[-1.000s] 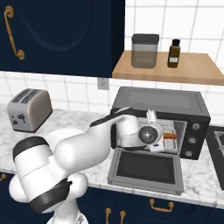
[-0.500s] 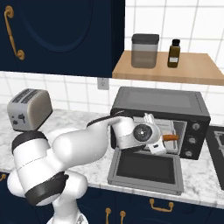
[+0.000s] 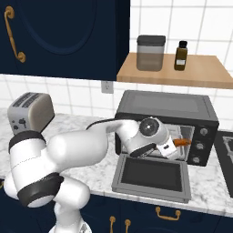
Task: Pick up the kebab skewer and baguette bread, and place them inside the toaster oven. Close the toaster oven door and start by setting the timer.
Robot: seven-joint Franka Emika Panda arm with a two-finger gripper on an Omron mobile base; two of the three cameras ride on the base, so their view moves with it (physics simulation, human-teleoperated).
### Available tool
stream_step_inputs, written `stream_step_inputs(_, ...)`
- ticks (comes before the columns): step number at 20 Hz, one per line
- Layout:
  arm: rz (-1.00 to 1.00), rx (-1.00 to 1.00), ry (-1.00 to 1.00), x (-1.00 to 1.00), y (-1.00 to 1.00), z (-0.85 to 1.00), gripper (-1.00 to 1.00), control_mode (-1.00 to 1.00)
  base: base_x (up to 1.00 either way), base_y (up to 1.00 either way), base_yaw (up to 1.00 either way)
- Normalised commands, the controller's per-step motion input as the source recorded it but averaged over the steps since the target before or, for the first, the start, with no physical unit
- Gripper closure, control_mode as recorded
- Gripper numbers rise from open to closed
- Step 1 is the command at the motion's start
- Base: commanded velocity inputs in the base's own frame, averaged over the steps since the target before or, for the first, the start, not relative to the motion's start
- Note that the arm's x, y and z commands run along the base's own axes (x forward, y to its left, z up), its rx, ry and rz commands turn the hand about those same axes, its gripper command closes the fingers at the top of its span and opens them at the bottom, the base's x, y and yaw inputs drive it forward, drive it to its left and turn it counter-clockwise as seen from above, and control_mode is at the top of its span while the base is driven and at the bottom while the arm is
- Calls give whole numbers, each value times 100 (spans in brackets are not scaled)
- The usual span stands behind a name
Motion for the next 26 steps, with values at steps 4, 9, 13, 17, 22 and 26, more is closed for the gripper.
stream_step_inputs(4,15,-10,23,-46,-30,-2,-100,-100,0,0,0)
stream_step_inputs(9,5,-3,43,-13,-2,1,-100,-100,0,0,0)
stream_step_inputs(13,10,-4,51,1,0,1,-100,-100,0,0,0)
stream_step_inputs(17,28,10,46,29,-3,0,-100,-100,0,0,0)
stream_step_inputs(22,28,9,13,-4,-15,0,-100,-100,0,0,0)
stream_step_inputs(26,6,14,0,-13,-29,-3,-100,-100,0,0,0)
